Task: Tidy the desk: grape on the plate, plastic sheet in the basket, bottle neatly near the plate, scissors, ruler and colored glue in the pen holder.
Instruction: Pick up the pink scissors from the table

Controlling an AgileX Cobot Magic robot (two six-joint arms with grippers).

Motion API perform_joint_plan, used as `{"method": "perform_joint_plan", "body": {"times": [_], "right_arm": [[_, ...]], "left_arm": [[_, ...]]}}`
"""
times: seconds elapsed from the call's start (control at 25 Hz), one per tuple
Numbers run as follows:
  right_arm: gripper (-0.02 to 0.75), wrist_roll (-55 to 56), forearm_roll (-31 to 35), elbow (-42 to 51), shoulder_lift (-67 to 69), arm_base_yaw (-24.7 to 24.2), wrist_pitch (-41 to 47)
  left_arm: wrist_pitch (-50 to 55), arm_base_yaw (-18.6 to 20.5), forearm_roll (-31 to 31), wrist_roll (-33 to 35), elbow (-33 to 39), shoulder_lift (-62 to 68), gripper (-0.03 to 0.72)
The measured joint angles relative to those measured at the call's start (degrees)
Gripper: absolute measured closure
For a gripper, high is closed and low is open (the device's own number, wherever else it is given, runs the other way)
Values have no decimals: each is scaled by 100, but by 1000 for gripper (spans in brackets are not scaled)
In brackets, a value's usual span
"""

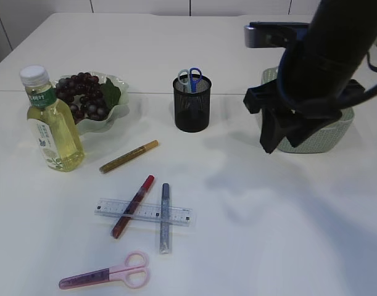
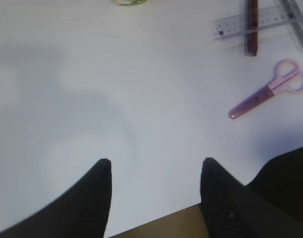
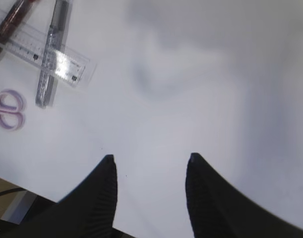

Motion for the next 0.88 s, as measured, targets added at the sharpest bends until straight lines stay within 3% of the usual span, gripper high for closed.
{"method": "perform_joint_plan", "body": {"times": [0.52, 0.88], "right_arm": [[372, 13, 457, 2405, -2464, 0, 0], [372, 13, 502, 3272, -3188, 0, 0]], "left_arm": [[-88, -2095, 426, 382, 0, 1568, 273], [-1566, -3317, 699, 951, -2, 2491, 273]]}}
